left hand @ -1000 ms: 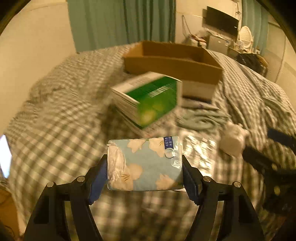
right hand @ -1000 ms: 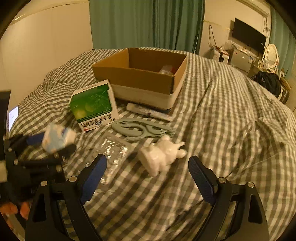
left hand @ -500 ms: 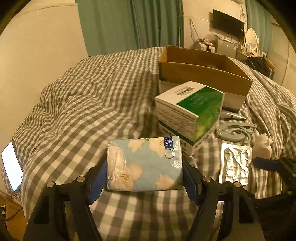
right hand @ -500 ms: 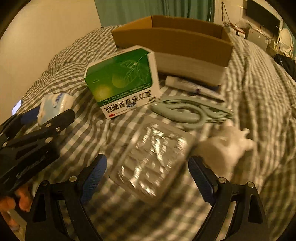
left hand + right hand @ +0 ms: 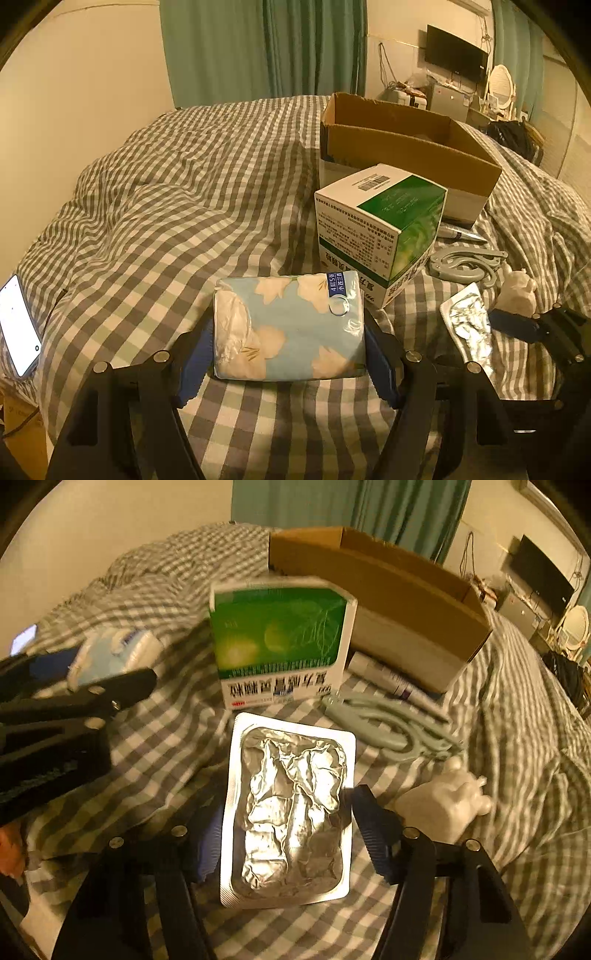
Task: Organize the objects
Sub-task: 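Grasp the foil blister pack with the right tool while the left tool holds the tissue pack, then lower the foil pack into the box with the right tool while the left tool drops the tissue pack in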
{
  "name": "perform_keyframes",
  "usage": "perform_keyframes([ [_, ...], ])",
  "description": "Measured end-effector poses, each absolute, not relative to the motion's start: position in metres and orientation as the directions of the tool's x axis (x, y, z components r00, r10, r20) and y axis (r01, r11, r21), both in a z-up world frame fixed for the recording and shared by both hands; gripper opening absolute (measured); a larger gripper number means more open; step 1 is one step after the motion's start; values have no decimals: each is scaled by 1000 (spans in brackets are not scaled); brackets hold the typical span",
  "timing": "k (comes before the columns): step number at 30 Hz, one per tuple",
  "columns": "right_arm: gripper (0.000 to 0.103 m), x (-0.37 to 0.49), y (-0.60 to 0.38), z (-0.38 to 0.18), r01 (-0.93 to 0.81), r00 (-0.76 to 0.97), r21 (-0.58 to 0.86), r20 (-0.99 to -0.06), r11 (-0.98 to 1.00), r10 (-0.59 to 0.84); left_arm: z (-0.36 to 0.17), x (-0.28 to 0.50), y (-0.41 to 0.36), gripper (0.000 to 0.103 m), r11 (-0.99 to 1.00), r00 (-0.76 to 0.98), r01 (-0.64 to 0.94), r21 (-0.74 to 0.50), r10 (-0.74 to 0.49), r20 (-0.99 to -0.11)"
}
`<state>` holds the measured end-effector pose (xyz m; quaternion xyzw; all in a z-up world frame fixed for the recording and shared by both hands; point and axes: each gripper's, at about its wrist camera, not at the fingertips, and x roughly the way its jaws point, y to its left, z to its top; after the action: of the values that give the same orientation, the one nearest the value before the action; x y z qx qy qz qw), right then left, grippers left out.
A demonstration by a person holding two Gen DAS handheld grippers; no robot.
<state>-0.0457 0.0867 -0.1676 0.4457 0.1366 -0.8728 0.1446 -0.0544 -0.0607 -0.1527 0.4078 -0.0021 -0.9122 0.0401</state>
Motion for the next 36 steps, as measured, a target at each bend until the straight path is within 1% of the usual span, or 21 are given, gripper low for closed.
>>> perform_keyframes([
  [6, 63, -34, 101, -128, 377, -609, -60, -768, -924, -198, -133, -48, -57, 75, -997, -687, 73, 28, -70, -723],
  [10, 62, -26, 114, -97, 371, -660, -67, -721, -926, -212, -113, -48, -49, 75, -998, -716, 58, 35, -65, -695],
  [12, 53, -31, 118, -84, 371, -674, -64, -705, -927, -221, -99, -52, -44, 75, -999, -733, 40, 36, -54, -678],
  [14, 53, -37, 125, -71, 362, -687, -60, -691, -930, -222, -86, -59, -40, 75, -999, -747, 28, 25, -38, -663],
  [16, 53, -48, 134, -60, 353, -699, -51, -678, -934, -227, -71, -72, -34, 75, -1000, -758, 2, 15, -11, -652],
  [20, 53, -67, 146, -41, 346, -721, -45, -651, -937, -235, -46, -96, -22, 75, -998, -785, -21, 66, -24, -618],
  [27, 53, -123, 160, 4, 344, -761, -52, -601, -938, -245, -19, -153, -17, 75, -998, -800, -52, 38, 18, -600],
  [31, 53, -162, 164, 22, 347, -769, -43, -585, -937, -258, -13, -190, -12, 75, -997, -801, -64, 44, 25, -598],
  [36, 53, -206, 164, 19, 354, -765, -49, -589, -934, -259, -19, -234, -2, 75, -993, -799, -98, 64, 40, -600],
])
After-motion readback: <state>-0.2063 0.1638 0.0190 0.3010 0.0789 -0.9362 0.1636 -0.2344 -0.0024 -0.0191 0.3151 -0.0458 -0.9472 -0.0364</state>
